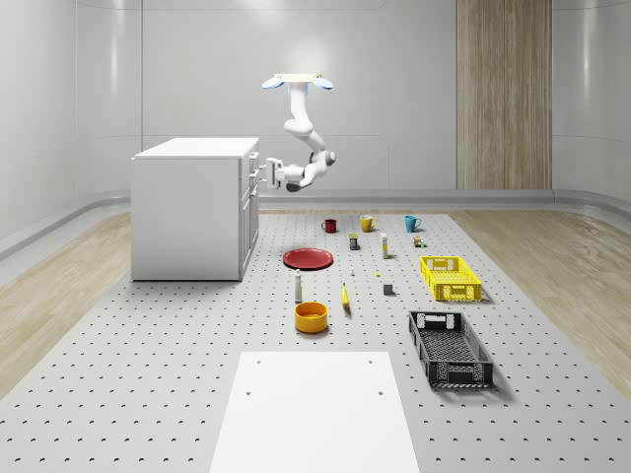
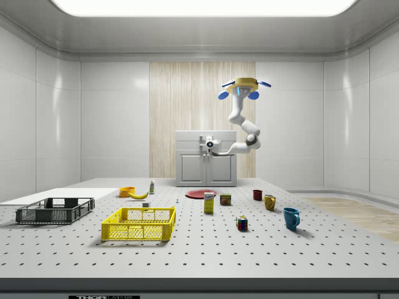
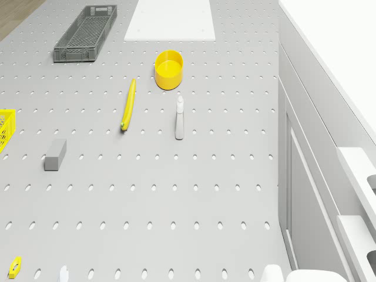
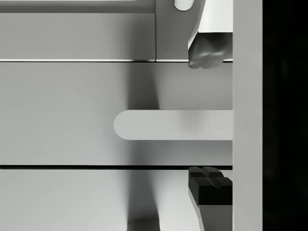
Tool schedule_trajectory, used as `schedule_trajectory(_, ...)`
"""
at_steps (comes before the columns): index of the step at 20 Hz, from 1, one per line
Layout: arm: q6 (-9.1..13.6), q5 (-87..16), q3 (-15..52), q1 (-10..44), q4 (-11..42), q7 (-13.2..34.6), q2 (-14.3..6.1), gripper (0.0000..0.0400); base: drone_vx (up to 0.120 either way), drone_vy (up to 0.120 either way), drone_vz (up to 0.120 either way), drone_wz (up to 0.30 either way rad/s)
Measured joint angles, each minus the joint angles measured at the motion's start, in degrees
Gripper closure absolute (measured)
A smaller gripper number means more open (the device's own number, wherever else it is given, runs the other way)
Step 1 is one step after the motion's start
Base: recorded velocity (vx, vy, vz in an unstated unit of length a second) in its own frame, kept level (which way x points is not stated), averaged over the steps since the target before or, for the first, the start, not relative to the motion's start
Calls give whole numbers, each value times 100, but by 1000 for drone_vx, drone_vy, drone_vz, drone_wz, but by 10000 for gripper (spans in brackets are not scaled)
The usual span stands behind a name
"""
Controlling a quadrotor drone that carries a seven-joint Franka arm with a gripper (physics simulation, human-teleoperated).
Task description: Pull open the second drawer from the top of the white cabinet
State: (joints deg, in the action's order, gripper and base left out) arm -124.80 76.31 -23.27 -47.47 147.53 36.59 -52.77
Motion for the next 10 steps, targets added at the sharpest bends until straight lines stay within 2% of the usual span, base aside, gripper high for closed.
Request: schedule_trajectory(10,-51,435,334,71,-107,-180,302,100,0,0,0,0)
